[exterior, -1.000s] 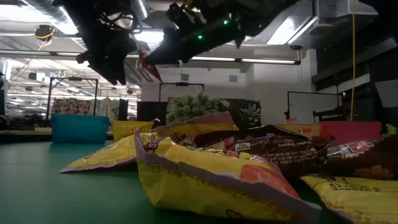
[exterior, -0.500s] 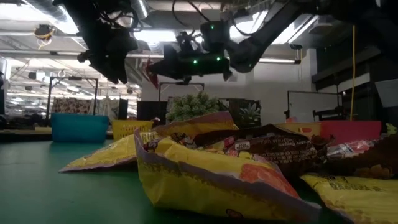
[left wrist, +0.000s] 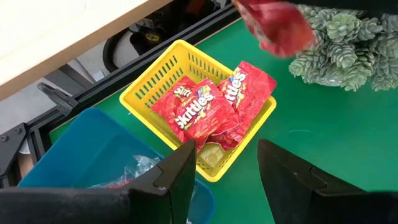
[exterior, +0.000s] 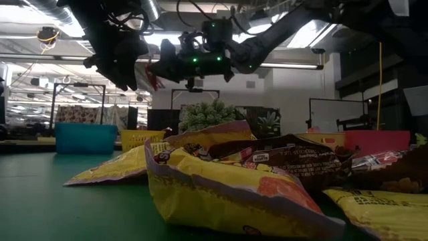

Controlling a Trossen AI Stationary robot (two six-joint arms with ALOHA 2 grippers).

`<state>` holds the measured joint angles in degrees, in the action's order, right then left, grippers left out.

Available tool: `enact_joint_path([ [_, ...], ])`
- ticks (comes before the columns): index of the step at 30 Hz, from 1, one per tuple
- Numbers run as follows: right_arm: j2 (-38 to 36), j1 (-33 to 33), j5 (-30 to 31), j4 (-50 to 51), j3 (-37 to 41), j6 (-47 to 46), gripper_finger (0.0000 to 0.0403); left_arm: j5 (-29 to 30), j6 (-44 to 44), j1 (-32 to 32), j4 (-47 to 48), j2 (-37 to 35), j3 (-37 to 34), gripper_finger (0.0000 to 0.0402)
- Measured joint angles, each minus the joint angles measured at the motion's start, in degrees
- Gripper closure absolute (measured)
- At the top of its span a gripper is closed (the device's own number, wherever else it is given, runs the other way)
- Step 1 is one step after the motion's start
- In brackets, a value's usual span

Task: Sort candy
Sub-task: Put the red candy into the yellow bin

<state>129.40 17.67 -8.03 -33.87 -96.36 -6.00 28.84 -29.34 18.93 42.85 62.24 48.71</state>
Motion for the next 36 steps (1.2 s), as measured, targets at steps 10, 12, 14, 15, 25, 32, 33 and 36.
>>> enact_joint_path([
  [10,0.2,0.5,1.0,3.7,-0.5,0.2,0.0317,0.0,0.0,0.0,0.0,0.0,0.0,0.0244],
  [12,0.2,0.7,1.0,4.7,-0.5,0.2,0.0309,0.0,0.0,0.0,-0.1,0.0,0.0,0.0244],
  [14,0.2,0.8,1.1,5.0,-0.5,0.2,0.0293,0.0,0.0,0.0,-0.1,0.0,0.0,0.0244],
  [15,0.2,0.8,1.4,5.0,-0.5,0.2,0.0282,0.0,0.0,0.0,-0.1,0.0,0.0,0.0244],
  [25,0.2,0.8,4.4,5.5,-0.5,-1.2,0.0168,0.0,0.0,0.0,-0.1,0.0,0.0,0.0244],
  [32,-4.5,0.7,10.5,15.2,-0.4,-1.2,0.0158,-2.5,0.1,0.0,-0.1,0.0,0.0,0.0244],
  [33,-6.3,0.7,10.6,18.5,-0.5,-1.2,0.0158,-4.2,0.8,0.0,-0.1,0.0,0.0,0.0244],
  [36,-12.2,0.7,10.6,30.9,-0.5,-1.2,0.0158,-11.1,3.3,-0.3,-0.1,0.0,0.0,0.0244],
])
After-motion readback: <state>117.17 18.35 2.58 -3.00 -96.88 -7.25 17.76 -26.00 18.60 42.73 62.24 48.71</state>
